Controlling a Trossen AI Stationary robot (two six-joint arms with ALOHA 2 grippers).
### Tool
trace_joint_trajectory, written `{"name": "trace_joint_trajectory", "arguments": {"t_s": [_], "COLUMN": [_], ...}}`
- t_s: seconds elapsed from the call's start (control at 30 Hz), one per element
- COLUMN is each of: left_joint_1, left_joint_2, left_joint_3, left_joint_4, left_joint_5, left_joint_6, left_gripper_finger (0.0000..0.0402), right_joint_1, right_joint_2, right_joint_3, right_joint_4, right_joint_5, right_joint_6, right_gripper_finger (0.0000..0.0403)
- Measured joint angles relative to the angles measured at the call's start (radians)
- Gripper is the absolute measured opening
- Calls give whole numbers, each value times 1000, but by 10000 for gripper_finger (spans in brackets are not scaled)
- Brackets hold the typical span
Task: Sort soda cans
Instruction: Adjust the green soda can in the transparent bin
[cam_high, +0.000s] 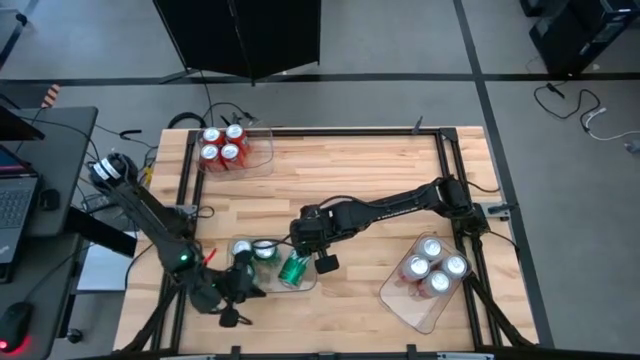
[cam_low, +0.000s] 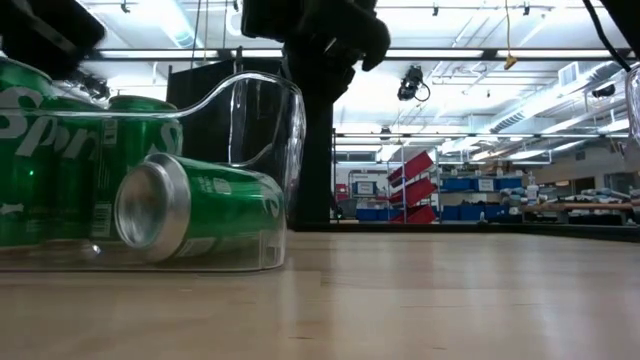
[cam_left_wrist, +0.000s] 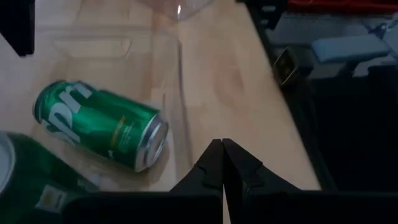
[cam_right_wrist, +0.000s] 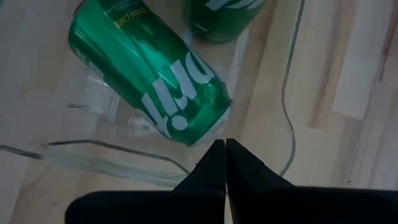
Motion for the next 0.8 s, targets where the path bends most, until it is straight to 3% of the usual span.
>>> {"name": "trace_joint_trajectory", "arguments": {"t_s": [0.4,0.6,0.8], "left_joint_1": [154,203,249], "left_joint_2": [1,1,1], "left_joint_3": [-4,1,1], "left_joint_4": [67,33,8], "left_joint_5": [215,255,306], "left_joint_6": [88,113,125], "left_gripper_finger": [0,0,0], "right_joint_1": [0,2,7], "right_joint_2": [2,1,-81], "right_joint_3": [-3,2,4], "right_joint_4": [79,52,-60], "right_joint_5": [-5,-100,-34], "right_joint_6": [-47,-21,67], "right_gripper_finger": [0,0,0]}}
